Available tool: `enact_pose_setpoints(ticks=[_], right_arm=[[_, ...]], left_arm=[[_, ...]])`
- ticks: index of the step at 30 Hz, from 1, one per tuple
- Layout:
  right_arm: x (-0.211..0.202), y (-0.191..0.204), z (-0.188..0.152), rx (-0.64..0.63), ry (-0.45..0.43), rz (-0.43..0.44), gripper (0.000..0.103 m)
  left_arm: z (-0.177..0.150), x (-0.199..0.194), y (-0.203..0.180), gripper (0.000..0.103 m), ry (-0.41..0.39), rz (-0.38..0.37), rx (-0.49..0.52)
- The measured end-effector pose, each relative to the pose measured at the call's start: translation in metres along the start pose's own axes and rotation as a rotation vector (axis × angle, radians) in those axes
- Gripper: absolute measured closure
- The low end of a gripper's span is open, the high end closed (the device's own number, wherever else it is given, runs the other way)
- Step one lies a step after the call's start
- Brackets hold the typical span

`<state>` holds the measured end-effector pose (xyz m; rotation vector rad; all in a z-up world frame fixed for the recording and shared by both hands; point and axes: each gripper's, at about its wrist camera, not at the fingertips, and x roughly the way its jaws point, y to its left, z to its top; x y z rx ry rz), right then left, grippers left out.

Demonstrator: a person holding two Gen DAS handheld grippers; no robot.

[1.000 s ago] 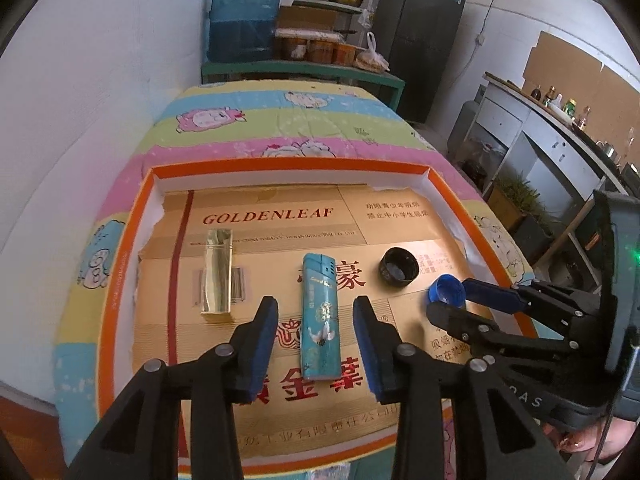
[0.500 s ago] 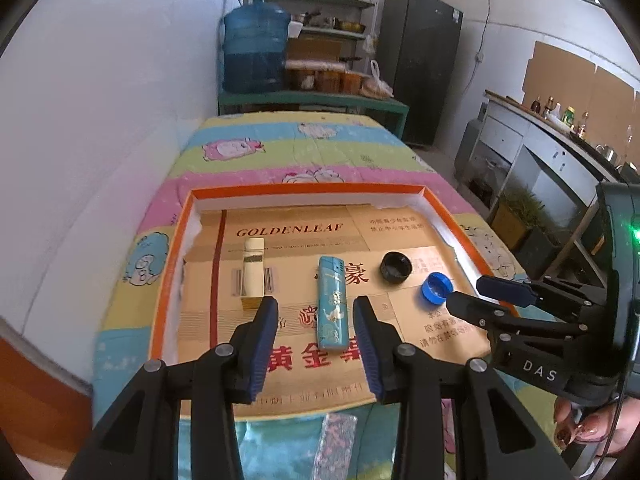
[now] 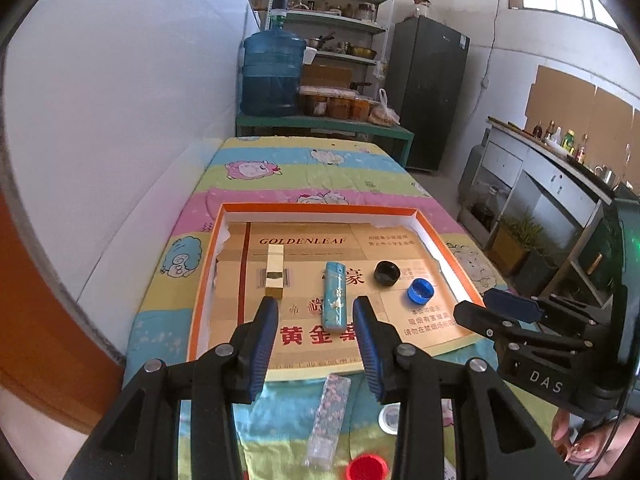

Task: Organize rigid objects
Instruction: 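Lift both open tools out of the box lid toward the caps on the quilt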

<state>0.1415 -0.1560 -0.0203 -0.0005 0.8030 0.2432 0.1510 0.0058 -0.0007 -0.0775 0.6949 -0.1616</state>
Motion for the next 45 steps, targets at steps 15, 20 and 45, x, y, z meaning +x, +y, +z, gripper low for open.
enact_pose_setpoints(ticks=[15, 20, 45], right_arm=[[-0.041, 0.024, -0.023, -0.011, -0.028, 0.002, 0.059], [-0.055, 0.033, -0.031, -0.023, -0.040, 0.005, 0.059], [-0.101, 0.048, -0.096, -0.044, -0.059, -0.027, 0.059]], left_arm=[[-0.013, -0.043, -0.005, 0.064, -0.041, 0.030, 0.014], [-0.019, -0.058, -0.004, 0.064, -0.050, 0.036, 0.013], [-0.067, -0.103, -0.008, 0.064, -0.065, 0.019, 0.023]])
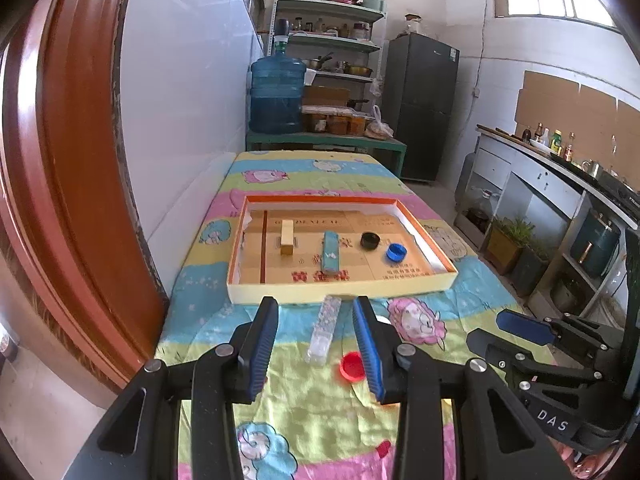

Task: Organize rigid objects
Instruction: 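Lift both open tools out of the box lid toward the caps on the quilt, then grasp an orange cap with the left tool while the right tool grasps the other orange cap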

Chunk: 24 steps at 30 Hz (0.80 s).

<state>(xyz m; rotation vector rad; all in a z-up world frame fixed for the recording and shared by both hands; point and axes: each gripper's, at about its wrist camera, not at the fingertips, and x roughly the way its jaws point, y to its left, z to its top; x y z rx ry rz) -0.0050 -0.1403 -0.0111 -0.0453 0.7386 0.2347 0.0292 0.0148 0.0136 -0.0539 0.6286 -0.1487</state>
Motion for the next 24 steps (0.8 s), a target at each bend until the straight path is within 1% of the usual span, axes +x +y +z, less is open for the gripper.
enact_pose_setpoints(ticks=[6, 13, 24], right_arm=[[0.004, 0.003, -0.026, -0.007, 0.035, -0.005, 0.059], [0.021, 0.002, -0.052, -0.001, 0.092, -0.018, 0.059], [0.041, -0.001, -0.064, -0.014, 0.125, -0.038, 0.059]], left_arm=[[-0.023, 0.002, -0.003, 0.064, 0.024, -0.024, -0.013], [-0.046, 0.014, -0.006, 0.064, 0.079, -0.050, -0.026], [-0.065, 0.025, -0.015, 0.064, 0.118, -0.090, -0.017]])
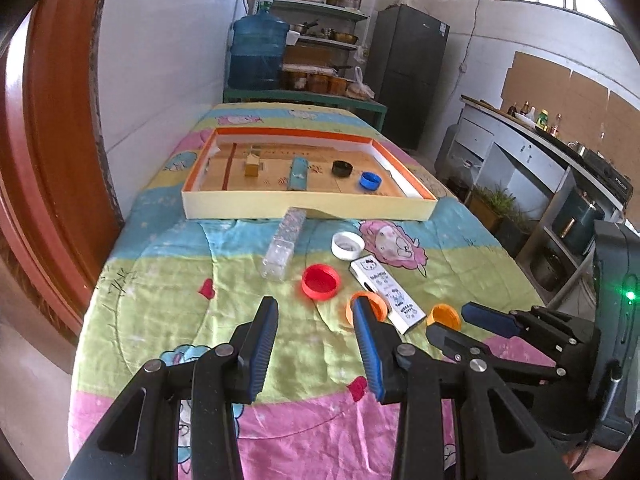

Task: Organize rigid objects
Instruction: 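Grasp an orange cap with the left tool while the right tool grasps the other orange cap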

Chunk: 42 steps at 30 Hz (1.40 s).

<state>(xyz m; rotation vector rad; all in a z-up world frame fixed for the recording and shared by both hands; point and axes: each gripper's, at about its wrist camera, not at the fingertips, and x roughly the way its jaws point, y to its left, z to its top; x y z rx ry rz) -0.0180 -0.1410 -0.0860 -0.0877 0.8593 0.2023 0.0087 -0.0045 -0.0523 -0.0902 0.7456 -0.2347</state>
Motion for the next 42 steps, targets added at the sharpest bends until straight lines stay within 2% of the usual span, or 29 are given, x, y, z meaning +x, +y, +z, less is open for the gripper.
enact_pose_setpoints(ticks=[6, 9, 17, 27, 30, 31, 42], right_arm=[[0.009, -0.004, -0.001, 0.009, 0.018, 0.016, 0.060], [0.009, -0.007, -0.001, 0.010, 0.015, 0.007, 0.072], [0.007, -0.015, -0.002, 0.041, 0.014, 0.022, 0.073], [0.006, -0.021, -0.004, 0.061, 0.005, 0.032, 0.073], [0.006, -0.021, -0.004, 0.059, 0.005, 0.032, 0.073], [0.007, -0.021, -0.003, 0.058, 0.005, 0.032, 0.073], [0.007, -0.023, -0.003, 0.069, 0.000, 0.045, 0.073]], left_arm=[[-0.003, 0.008, -0.004, 0.064, 0.023, -0.028, 0.015], [-0.005, 0.014, -0.008, 0.064, 0.041, -0.051, 0.027], [-0.010, 0.032, -0.024, 0.064, 0.076, -0.098, 0.069], [-0.011, 0.057, -0.033, 0.064, 0.110, -0.096, 0.117], [-0.008, 0.060, -0.032, 0.066, 0.108, -0.097, 0.114], [-0.008, 0.061, -0.031, 0.072, 0.104, -0.093, 0.109], [-0.009, 0.056, -0.024, 0.072, 0.092, -0.108, 0.072]])
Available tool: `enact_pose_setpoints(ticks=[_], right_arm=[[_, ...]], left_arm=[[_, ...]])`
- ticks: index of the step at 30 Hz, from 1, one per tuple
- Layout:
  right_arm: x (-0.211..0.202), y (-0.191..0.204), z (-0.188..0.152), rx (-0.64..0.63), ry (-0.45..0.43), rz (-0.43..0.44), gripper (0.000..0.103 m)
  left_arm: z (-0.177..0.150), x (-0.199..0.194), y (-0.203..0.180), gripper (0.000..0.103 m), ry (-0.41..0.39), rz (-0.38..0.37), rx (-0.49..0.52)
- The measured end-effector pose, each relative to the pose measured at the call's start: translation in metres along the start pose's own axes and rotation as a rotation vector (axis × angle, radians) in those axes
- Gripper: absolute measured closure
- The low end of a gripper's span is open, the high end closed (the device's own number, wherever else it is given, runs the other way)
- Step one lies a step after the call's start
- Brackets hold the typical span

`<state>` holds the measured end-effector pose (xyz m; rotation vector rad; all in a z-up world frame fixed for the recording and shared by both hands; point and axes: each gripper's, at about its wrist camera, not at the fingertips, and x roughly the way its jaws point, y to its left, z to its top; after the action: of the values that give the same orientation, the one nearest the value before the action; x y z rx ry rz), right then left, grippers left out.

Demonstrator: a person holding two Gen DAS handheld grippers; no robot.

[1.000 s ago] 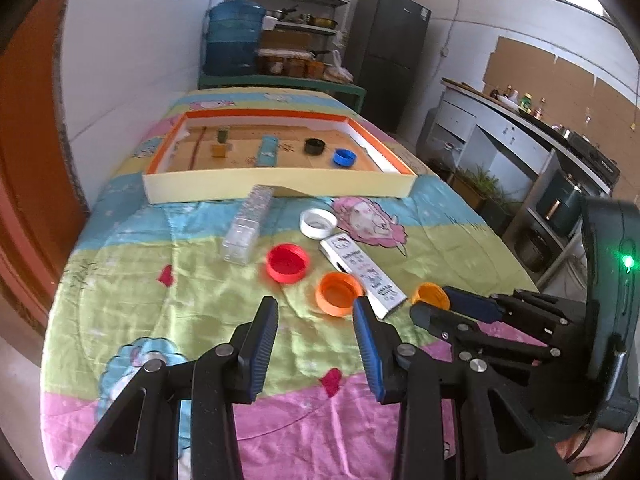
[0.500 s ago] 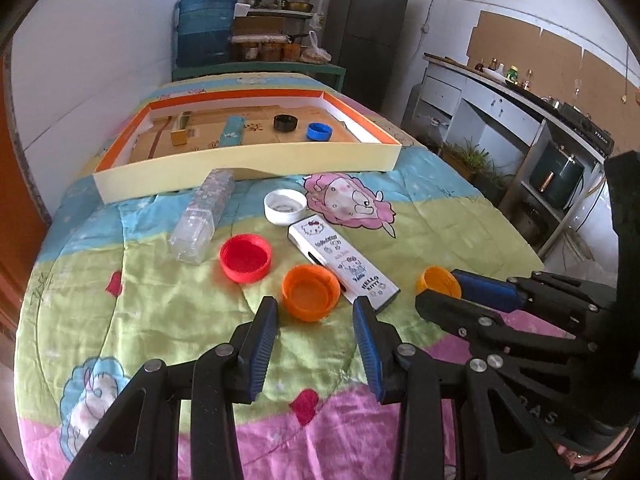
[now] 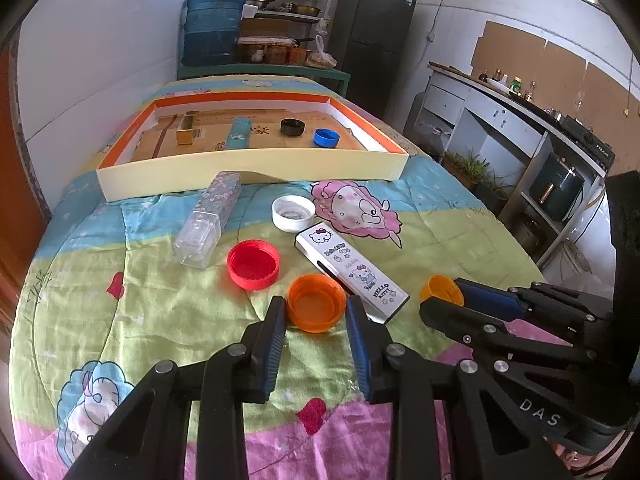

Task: Organize rigid objects
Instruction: 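Grasp an orange cap with the left tool while the right tool grasps the other orange cap, then carry both orange caps over the box lid and lower them inside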

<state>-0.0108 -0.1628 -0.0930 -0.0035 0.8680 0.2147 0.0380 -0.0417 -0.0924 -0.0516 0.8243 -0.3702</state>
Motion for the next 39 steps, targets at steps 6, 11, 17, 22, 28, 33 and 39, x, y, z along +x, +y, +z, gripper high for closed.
enact_pose_setpoints(ticks=[6, 11, 17, 22, 28, 33, 39], right_arm=[[-0.002, 0.000, 0.001, 0.002, -0.002, 0.007, 0.073], [-0.005, 0.003, 0.005, -0.001, -0.014, 0.008, 0.073], [-0.009, 0.007, 0.018, -0.018, -0.034, 0.015, 0.073], [-0.013, 0.012, 0.033, -0.042, -0.057, 0.024, 0.073], [-0.015, 0.018, 0.053, -0.074, -0.085, 0.034, 0.073], [-0.015, 0.021, 0.071, -0.086, -0.111, 0.042, 0.073], [-0.010, 0.022, 0.091, -0.091, -0.129, 0.047, 0.073]], left_arm=[[0.001, -0.009, 0.002, 0.072, -0.013, 0.006, -0.012], [0.006, -0.017, 0.005, 0.072, -0.029, 0.017, -0.016], [0.016, -0.027, 0.010, 0.072, -0.056, 0.028, -0.024], [0.027, -0.033, 0.017, 0.072, -0.077, 0.044, -0.032], [0.044, -0.039, 0.030, 0.072, -0.106, 0.068, -0.048], [0.060, -0.040, 0.042, 0.072, -0.116, 0.099, -0.058], [0.077, -0.037, 0.057, 0.072, -0.124, 0.116, -0.098]])
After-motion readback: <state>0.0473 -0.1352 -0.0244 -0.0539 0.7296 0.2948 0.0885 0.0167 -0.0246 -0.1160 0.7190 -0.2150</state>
